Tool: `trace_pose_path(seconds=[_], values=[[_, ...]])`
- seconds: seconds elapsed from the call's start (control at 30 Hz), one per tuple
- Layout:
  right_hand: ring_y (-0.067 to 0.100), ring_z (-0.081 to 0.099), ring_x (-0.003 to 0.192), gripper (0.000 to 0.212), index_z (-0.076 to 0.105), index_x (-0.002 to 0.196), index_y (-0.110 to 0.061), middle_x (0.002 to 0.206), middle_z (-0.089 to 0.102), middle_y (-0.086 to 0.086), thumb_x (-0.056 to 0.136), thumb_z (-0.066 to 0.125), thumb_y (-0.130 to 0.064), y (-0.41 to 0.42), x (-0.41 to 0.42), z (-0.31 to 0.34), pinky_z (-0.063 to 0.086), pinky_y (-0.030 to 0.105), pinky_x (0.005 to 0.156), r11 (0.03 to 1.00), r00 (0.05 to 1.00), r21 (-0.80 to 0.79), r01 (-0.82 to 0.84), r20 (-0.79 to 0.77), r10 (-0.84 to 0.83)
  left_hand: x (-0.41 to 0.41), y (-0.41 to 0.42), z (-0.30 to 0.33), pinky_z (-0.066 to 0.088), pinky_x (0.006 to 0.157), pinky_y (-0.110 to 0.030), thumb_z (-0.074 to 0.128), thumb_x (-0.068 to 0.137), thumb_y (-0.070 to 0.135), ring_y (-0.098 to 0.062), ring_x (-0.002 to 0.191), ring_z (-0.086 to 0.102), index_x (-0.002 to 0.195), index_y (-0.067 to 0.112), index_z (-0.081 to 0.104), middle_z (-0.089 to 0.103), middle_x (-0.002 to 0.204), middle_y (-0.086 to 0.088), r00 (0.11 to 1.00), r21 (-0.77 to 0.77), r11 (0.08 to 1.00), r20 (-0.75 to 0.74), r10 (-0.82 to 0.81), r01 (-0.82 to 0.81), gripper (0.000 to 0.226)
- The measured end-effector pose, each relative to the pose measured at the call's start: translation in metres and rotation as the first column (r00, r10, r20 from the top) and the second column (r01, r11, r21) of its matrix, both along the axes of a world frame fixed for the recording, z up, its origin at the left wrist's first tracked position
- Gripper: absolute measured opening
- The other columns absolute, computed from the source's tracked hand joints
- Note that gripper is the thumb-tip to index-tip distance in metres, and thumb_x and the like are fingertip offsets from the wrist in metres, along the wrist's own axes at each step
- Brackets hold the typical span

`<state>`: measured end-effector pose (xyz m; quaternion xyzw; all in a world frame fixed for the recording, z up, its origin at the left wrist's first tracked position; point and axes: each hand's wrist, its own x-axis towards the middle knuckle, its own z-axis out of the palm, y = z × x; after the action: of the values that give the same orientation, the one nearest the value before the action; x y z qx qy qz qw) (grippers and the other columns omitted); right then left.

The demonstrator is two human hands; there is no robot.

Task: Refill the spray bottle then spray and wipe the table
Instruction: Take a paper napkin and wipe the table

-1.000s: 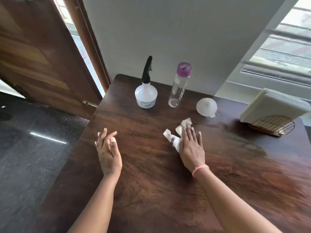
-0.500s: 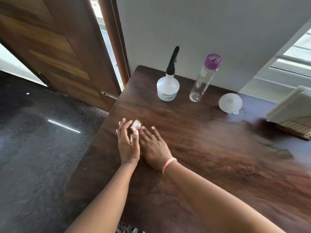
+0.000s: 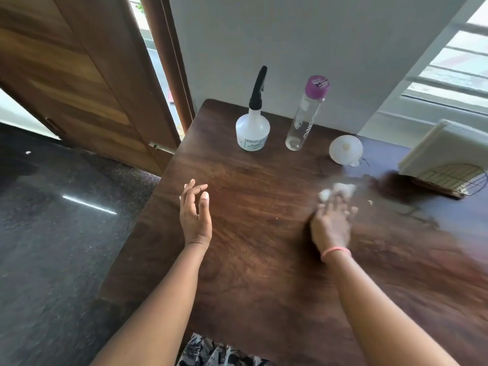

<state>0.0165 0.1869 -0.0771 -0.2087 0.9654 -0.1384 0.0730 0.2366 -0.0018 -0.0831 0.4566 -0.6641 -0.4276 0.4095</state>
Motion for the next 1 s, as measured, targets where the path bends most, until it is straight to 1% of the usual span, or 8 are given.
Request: trace_pose_path(seconds=[0.1, 0.27, 0.33, 0.5, 0.63, 0.73, 0.83, 1.0], values=[[0.017, 0.001, 0.15, 0.063, 0.02, 0.153, -0.013, 0.162, 0.015, 0.003, 0.093, 0.03, -0.026, -0.056, 0.078, 0.0, 0.002, 0.043, 0.12, 0.921, 0.926, -0.099, -0.376, -0.017, 0.376, 0.015, -0.002, 0.006, 0.026, 0.117, -0.04, 0.033, 0.091, 0.052, -0.015, 0.14, 0.036, 0.11, 0.026, 0.065, 0.054, 0.139, -0.007, 0.996, 0.066, 0.997, -0.084, 0.038, -0.033, 0.045], [0.026, 0.011, 0.149, 0.058, 0.033, 0.149, -0.011, 0.158, 0.026, 0.01, 0.095, 0.029, -0.032, -0.074, 0.214, 0.005, 0.0, 0.046, 0.121, 0.365, 0.363, -0.024, -0.931, 0.075, 0.929, 0.054, 0.01, 0.008, 0.028, 0.115, -0.05, 0.029, 0.091, 0.06, -0.019, 0.142, 0.036, 0.115, 0.023, 0.066, 0.052, 0.144, -0.003, 0.99, 0.105, 0.985, -0.017, 0.138, -0.136, 0.058], [0.025, 0.018, 0.148, 0.052, 0.037, 0.146, -0.011, 0.156, 0.032, 0.008, 0.097, 0.034, -0.028, -0.054, 0.227, -0.002, 0.006, 0.047, 0.121, 0.309, 0.309, -0.006, -0.951, -0.001, 0.951, 0.065, 0.016, 0.006, 0.019, 0.118, -0.051, 0.024, 0.09, 0.062, -0.018, 0.144, 0.03, 0.119, 0.019, 0.067, 0.05, 0.146, -0.001, 0.985, 0.09, 0.984, 0.096, 0.143, -0.152, 0.067], [0.022, 0.033, 0.143, 0.063, 0.04, 0.146, -0.014, 0.152, 0.042, 0.004, 0.086, 0.047, -0.029, 0.018, 0.138, -0.01, 0.009, 0.046, 0.118, 0.709, 0.703, 0.088, -0.699, -0.098, 0.705, 0.075, 0.036, 0.003, 0.007, 0.12, -0.042, 0.027, 0.091, 0.057, -0.024, 0.146, 0.026, 0.119, 0.011, 0.066, 0.047, 0.148, -0.009, 0.952, -0.058, 0.998, 0.3, 0.055, -0.039, 0.067], [0.016, 0.006, 0.148, 0.071, 0.01, 0.154, -0.014, 0.16, 0.004, -0.004, 0.09, 0.036, -0.03, 0.147, 0.04, -0.007, -0.008, 0.041, 0.116, 0.986, 0.988, 0.106, -0.129, -0.075, 0.137, 0.077, 0.044, -0.002, 0.005, 0.12, -0.038, 0.036, 0.091, 0.055, -0.025, 0.147, 0.025, 0.119, 0.009, 0.063, 0.043, 0.15, -0.01, 0.92, -0.146, 0.986, 0.393, -0.018, 0.082, 0.06], [0.024, 0.008, 0.15, 0.062, 0.018, 0.154, -0.01, 0.162, 0.012, 0.004, 0.099, 0.044, -0.024, 0.239, 0.003, -0.005, 0.001, 0.051, 0.119, 0.953, 0.958, 0.099, 0.287, -0.06, -0.282, 0.072, 0.045, 0.0, 0.004, 0.121, -0.037, 0.036, 0.09, 0.06, -0.023, 0.148, 0.023, 0.126, 0.012, 0.059, 0.039, 0.153, -0.009, 0.884, -0.173, 0.978, 0.466, -0.022, 0.115, 0.064], [0.029, 0.014, 0.148, 0.055, 0.027, 0.151, -0.007, 0.16, 0.02, 0.01, 0.1, 0.027, -0.028, 0.25, 0.012, -0.004, 0.003, 0.053, 0.118, 0.891, 0.894, 0.081, 0.447, -0.007, -0.448, 0.069, 0.049, 0.0, 0.007, 0.122, -0.038, 0.036, 0.089, 0.06, -0.023, 0.148, 0.022, 0.131, 0.012, 0.056, 0.038, 0.154, -0.008, 0.857, -0.187, 0.97, 0.515, -0.037, 0.154, 0.066], [0.035, 0.032, 0.142, 0.068, 0.032, 0.15, -0.007, 0.156, 0.03, 0.015, 0.092, 0.012, -0.037, 0.166, 0.095, -0.009, -0.004, 0.05, 0.117, 0.986, 0.986, 0.061, 0.155, -0.063, -0.151, 0.067, 0.05, -0.005, 0.011, 0.122, -0.039, 0.04, 0.089, 0.055, -0.024, 0.147, 0.023, 0.13, 0.012, 0.056, 0.041, 0.152, -0.009, 0.848, -0.186, 0.966, 0.528, -0.054, 0.178, 0.061]])
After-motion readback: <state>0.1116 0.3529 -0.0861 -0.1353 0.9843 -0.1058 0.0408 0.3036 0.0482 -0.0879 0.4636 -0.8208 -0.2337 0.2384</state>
